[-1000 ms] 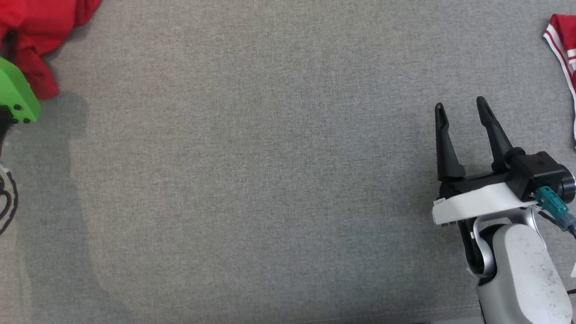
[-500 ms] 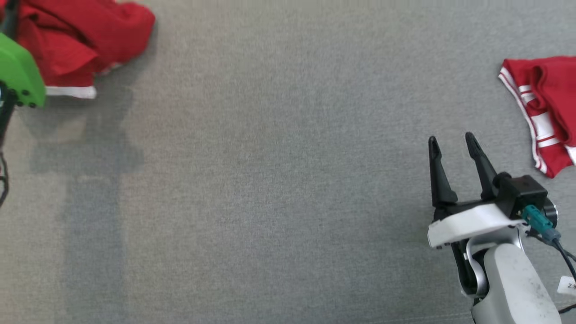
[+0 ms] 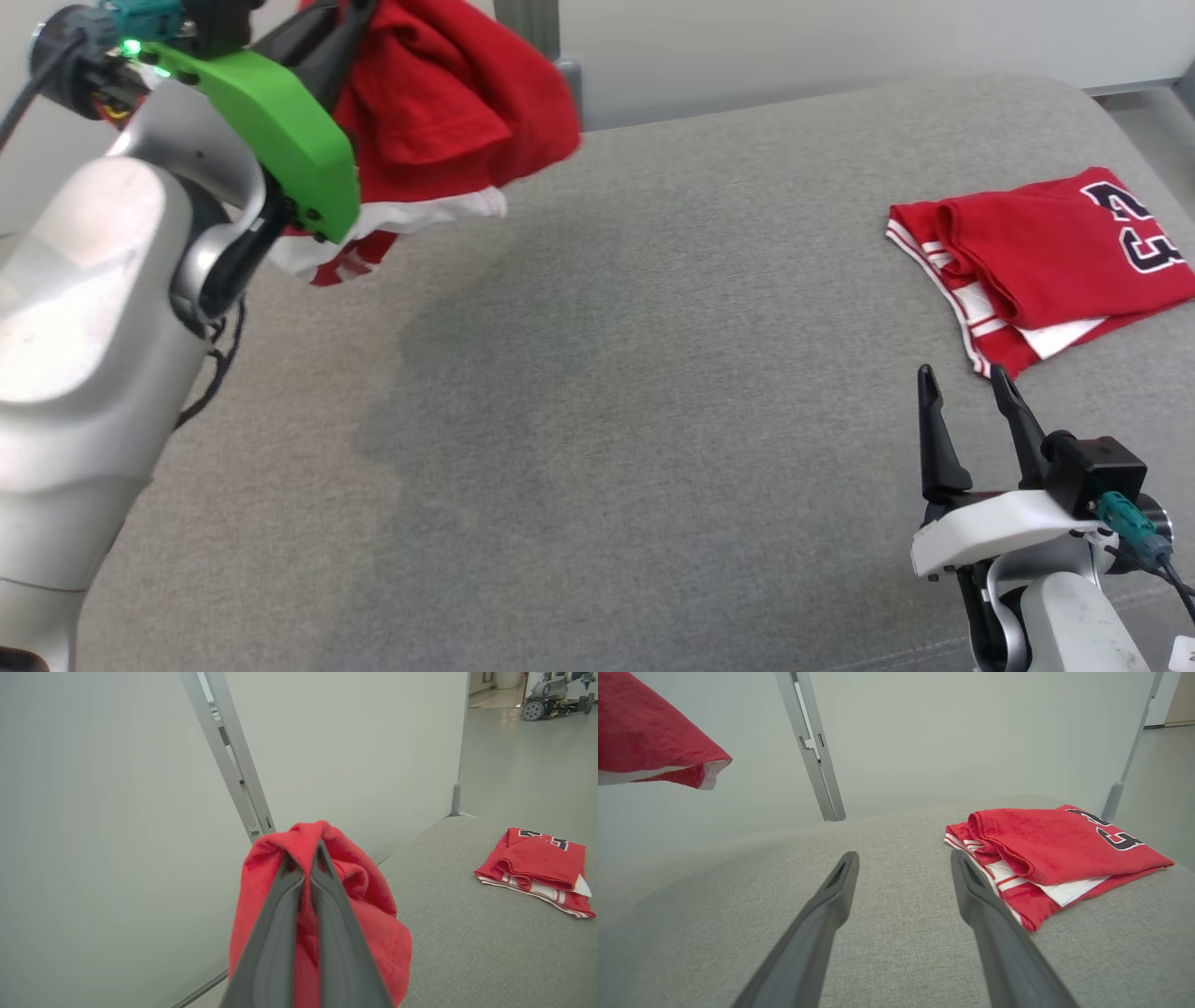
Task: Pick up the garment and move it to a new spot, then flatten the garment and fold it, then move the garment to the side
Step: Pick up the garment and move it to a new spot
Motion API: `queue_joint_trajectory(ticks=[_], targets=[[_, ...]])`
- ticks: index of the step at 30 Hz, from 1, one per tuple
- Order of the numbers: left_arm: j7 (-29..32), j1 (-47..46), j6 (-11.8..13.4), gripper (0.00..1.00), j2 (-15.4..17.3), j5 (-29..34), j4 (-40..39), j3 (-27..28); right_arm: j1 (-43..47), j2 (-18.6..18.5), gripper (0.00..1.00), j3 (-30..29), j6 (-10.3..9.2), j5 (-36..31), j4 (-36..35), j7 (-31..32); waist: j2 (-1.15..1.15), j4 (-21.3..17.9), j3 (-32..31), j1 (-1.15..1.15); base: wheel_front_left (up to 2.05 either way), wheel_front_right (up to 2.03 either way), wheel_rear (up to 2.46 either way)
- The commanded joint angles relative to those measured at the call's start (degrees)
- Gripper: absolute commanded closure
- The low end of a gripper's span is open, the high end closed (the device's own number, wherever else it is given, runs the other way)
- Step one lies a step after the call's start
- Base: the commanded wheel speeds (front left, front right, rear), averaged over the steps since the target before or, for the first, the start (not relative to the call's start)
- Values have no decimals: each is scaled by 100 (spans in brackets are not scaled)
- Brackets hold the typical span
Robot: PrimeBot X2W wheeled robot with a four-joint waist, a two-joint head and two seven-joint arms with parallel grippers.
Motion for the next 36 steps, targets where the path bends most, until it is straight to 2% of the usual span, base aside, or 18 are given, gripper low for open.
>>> queue_joint_trajectory(ticks=[1,4,8,18,19,20,21,23,36], targets=[[25,96,-11,100,-50,-160,-151,-109,90,-14,0,-24,-11,-16,-8,-36,0,-456,-142,0,0,0,0],[37,278,-11,100,-76,-424,-444,-501,82,-13,0,-36,-10,29,-10,-42,0,-567,41,0,0,0,0],[-6,565,-3,100,42,-471,-349,-1028,-21,-11,0,54,-11,130,-11,-40,0,-682,308,0,0,0,0],[-684,1309,-1,100,-32,-359,1192,-1437,-246,-14,0,229,-11,302,-12,-50,0,-848,700,0,0,0,0],[-765,1332,-1,65,-68,-357,1306,-1440,-244,-14,0,211,-11,294,-15,-50,0,-831,705,0,0,0,0],[-822,1364,-1,58,-100,-385,1383,-1443,-232,-14,0,195,-11,276,-6,-50,0,-811,703,0,0,0,0],[-899,1408,-2,45,-137,-419,1472,-1454,-211,-14,0,178,-11,252,5,-51,0,-778,688,0,0,0,0],[-1056,1441,-2,0,-178,-422,1600,-1465,-179,-11,0,178,-10,218,30,-51,0,-715,647,0,0,0,0],[-2054,1628,53,0,-574,-548,1885,-1341,-24,-15,0,108,-11,-101,66,-49,0,-117,-97,0,0,0,0]])
